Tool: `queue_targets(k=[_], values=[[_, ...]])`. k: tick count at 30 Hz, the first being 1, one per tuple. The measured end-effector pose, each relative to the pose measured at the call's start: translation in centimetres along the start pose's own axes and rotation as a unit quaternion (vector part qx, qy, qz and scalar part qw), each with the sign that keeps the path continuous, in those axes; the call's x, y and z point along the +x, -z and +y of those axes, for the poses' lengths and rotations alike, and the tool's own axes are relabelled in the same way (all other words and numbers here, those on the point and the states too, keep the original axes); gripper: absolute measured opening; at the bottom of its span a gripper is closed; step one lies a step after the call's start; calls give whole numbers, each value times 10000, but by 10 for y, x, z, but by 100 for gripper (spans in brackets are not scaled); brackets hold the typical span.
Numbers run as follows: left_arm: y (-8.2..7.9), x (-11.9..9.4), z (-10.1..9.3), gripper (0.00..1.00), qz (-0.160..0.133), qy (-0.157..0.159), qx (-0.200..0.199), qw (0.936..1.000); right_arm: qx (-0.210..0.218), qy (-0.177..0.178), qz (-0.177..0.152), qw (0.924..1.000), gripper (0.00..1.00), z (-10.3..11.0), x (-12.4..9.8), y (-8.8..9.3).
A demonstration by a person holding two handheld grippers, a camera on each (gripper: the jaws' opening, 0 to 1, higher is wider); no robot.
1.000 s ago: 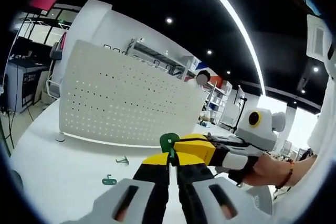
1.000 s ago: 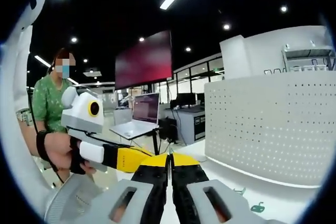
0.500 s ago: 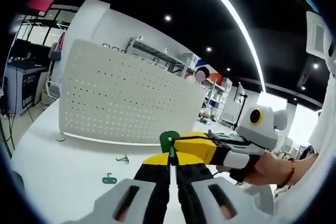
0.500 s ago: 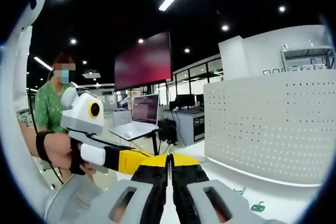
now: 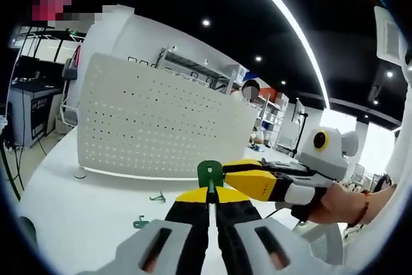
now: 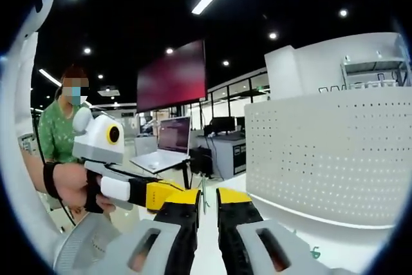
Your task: Insert the hook assembly into the mounting plate slot until the hook locks in place.
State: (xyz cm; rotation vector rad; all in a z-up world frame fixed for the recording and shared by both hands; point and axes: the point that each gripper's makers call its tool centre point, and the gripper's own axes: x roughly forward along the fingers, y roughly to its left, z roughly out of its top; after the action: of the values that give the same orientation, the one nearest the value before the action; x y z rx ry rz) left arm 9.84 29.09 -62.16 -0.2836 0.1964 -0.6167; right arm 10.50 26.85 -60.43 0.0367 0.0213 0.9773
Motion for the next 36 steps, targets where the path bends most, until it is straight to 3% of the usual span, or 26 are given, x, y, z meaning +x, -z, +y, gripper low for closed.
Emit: queue_targets(k=[5,18,23,32,36], values=[[-2,0,2,2,-26,-69,72,9999,48,139,152,9998,16,-7,-7,6],[-20,4,8,2,-73,-72,166,9998,47,400,350,9986,19,-25,-32,18],[-27,6,20,2,49,-104,219,9997,73,467,347,9983,19,-30,-37,19],[-53,3,40,2,-181,-188,299,9992,96,525,239,9983,19,-29,-40,16],[-62,2,51,2,-250,-432,549,9972,77,516,286,9982,19,-27,-40,19]])
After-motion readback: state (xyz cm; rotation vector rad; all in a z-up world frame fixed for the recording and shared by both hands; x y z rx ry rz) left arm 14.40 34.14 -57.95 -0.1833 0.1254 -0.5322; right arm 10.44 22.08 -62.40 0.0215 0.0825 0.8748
